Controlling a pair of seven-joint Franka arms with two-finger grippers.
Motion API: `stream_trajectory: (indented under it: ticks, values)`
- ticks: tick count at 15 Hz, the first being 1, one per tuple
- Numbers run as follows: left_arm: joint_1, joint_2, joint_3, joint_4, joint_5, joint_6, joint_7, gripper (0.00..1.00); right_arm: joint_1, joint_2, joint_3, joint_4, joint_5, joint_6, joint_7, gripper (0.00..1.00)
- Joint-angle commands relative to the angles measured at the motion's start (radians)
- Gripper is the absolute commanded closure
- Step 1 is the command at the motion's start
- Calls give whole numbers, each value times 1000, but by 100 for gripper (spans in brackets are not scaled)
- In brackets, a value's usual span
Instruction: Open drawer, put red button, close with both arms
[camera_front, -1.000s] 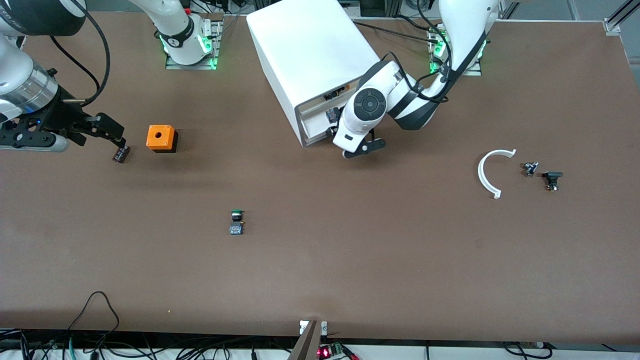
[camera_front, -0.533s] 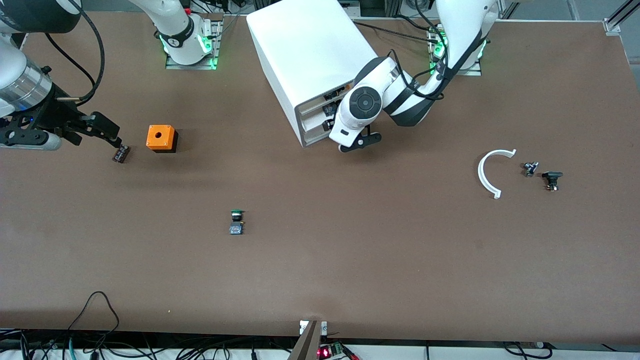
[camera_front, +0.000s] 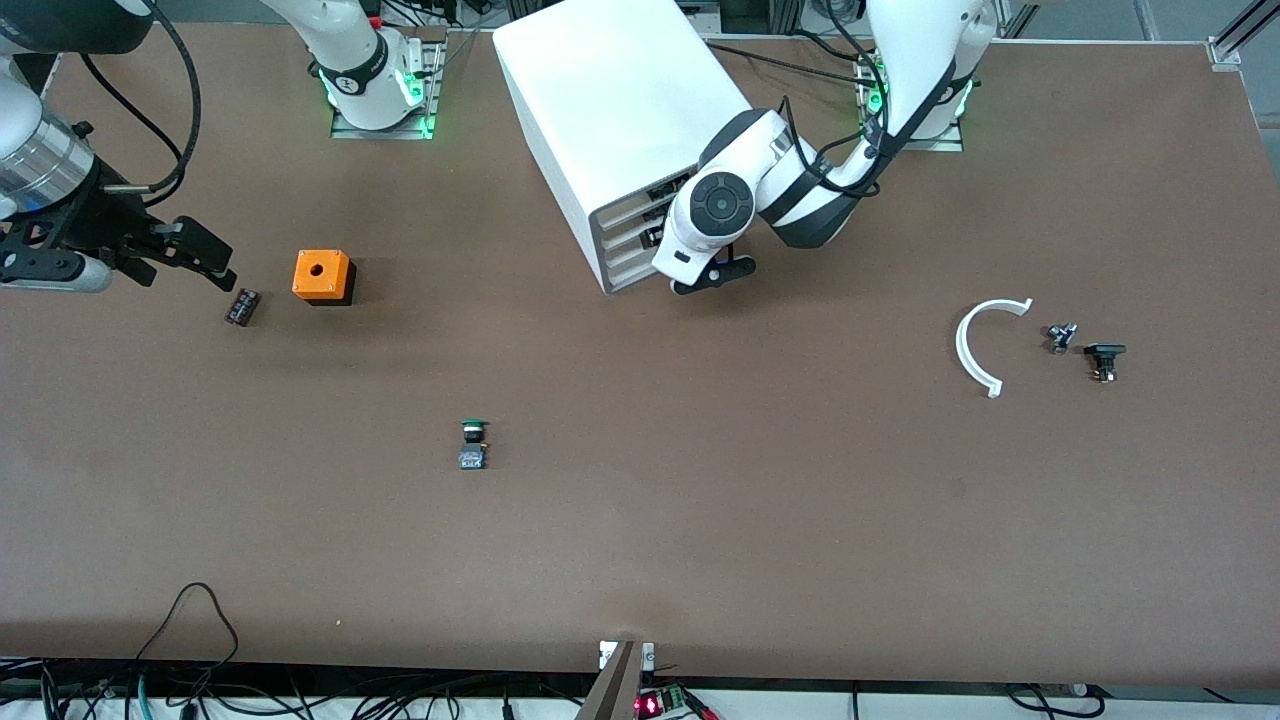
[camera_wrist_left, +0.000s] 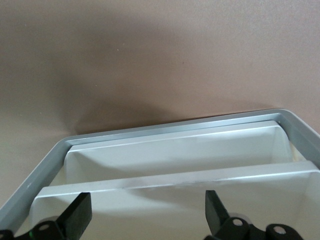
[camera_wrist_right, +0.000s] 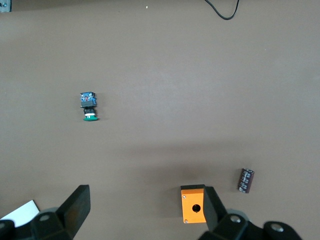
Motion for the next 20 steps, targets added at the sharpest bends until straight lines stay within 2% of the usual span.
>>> stream_trajectory:
  ticks: [1, 3, 5, 10, 14, 18, 20]
  values:
    - [37, -19, -9, 42, -27, -106, 18, 0, -22, -17, 24, 6, -5, -10, -14, 0]
    - [91, -18, -7, 154, -13, -225, 20, 0, -19, -11, 23, 25, -3, -26, -9, 0]
    - [141, -10, 2, 243, 33, -285, 73, 0, -10, -6, 24, 42, -3, -39, -8, 0]
    - [327, -18, 2, 340, 192, -347, 350, 0, -7, 12, 23, 58, -15, -43, -21, 0]
    - [376, -19, 2, 456, 390, -394, 591, 0, -7, 18, 24, 73, -12, -71, -21, 0]
    - [459, -59, 1, 575, 403, -477, 745, 0, -6, 18, 23, 76, -12, -86, -12, 0]
    - [514, -71, 1, 582, 400, -482, 828, 0, -7, 18, 23, 76, -12, -86, -14, 0]
